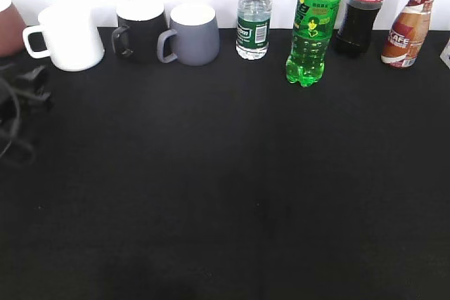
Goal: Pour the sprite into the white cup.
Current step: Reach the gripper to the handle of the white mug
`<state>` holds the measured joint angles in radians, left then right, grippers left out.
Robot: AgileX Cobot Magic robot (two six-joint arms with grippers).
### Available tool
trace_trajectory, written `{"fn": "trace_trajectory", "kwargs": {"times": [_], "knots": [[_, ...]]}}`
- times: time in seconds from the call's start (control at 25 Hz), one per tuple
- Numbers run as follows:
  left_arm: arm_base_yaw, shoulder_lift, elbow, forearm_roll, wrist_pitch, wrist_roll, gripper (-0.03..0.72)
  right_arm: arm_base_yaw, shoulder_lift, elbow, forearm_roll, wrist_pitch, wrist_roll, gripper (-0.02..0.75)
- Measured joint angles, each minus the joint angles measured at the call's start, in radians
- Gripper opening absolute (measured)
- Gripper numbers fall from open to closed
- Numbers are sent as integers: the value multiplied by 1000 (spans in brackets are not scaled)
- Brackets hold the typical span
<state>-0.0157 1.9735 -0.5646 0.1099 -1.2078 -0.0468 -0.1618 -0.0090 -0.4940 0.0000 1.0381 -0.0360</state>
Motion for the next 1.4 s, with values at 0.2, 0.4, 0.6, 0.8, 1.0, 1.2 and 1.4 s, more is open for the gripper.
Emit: {"fn": "trace_trajectory", "kwargs": {"times": [0.2,0.4,0.6,0.8,1.0,1.2,1.4], "knots": [[23,46,-112,-137,0,47,416,0,0,0,0,0,0,516],[24,114,-220,-43,-4,47,416,0,0,0,0,0,0,515],[30,166,-246,-37,-2,47,416,0,0,0,10,0,0,515],[30,166,-252,-49,-2,66,416,0,49,-26,46,-86,-2,515],[30,174,-307,-91,-1,98,413,0,66,-30,111,-108,-4,515],[30,225,-382,-110,4,101,375,0,68,-30,117,-106,-5,515],[34,270,-382,-126,1,101,372,0,71,-30,117,-125,-5,515]]}}
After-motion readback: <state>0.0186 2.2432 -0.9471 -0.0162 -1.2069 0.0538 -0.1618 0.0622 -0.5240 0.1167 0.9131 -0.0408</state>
